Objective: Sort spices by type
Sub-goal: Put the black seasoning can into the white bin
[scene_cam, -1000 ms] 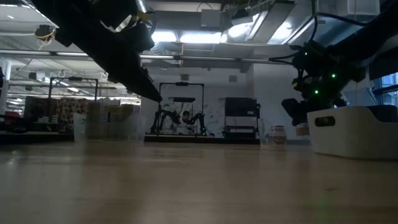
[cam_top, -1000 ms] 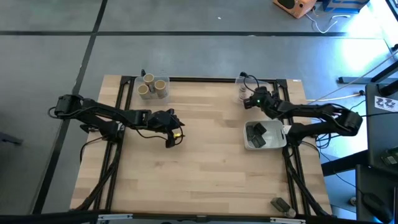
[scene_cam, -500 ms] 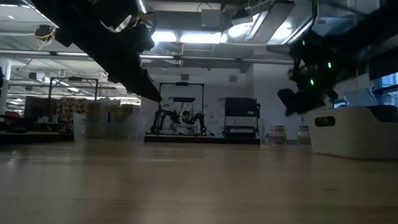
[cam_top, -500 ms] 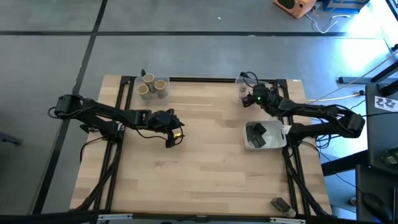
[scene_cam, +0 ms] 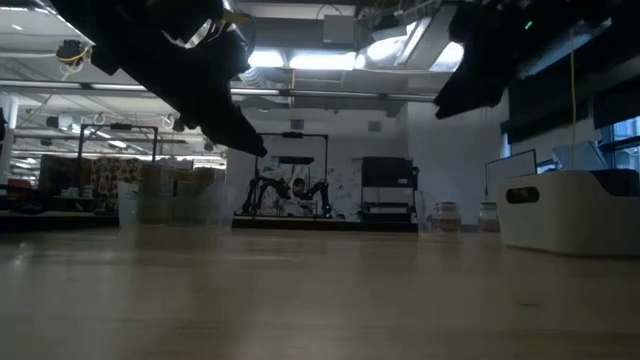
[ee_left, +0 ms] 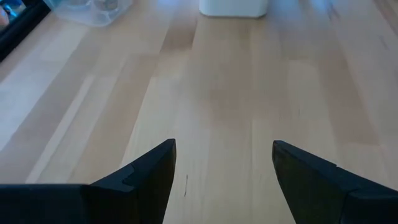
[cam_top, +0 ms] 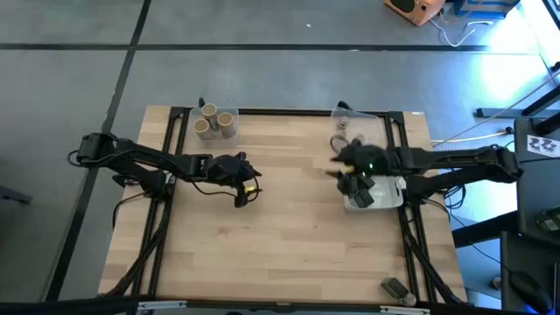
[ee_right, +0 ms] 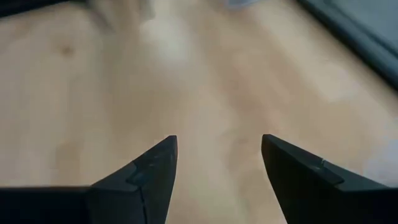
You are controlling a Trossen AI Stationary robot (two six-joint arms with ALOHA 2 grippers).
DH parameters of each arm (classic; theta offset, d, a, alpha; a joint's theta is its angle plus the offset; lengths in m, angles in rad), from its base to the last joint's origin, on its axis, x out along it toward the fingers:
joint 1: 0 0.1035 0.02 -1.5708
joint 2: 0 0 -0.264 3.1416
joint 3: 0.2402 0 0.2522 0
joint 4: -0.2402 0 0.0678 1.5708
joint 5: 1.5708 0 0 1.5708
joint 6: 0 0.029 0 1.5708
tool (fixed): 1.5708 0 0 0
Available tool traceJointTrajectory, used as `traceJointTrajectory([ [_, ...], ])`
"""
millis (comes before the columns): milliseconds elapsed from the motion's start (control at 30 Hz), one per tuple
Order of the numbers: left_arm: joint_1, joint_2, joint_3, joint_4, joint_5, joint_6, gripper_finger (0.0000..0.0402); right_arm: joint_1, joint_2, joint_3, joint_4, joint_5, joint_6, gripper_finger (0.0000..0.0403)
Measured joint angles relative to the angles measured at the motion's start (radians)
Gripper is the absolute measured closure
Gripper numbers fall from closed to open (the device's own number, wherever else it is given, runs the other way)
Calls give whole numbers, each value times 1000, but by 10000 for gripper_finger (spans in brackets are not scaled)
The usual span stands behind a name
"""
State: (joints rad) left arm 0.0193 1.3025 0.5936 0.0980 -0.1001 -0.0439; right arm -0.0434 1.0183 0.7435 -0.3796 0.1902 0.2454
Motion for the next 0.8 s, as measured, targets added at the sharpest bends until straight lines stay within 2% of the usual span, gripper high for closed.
traceJointTrajectory([
  [300, 0, 0, 1, 21, 0, 3, 153, 333, 0, 106, -169, 162, 180, 168],
  [500, 0, 0, 1, 27, 0, -10, 153, 484, 16, 179, -231, 183, 336, 168],
  [633, 0, 0, 1, 28, 0, -29, 153, 575, 79, 243, -307, 186, 460, 168],
  [800, -6, 0, 1, 70, 0, -32, 153, 673, 224, 359, -425, 208, 600, 168],
])
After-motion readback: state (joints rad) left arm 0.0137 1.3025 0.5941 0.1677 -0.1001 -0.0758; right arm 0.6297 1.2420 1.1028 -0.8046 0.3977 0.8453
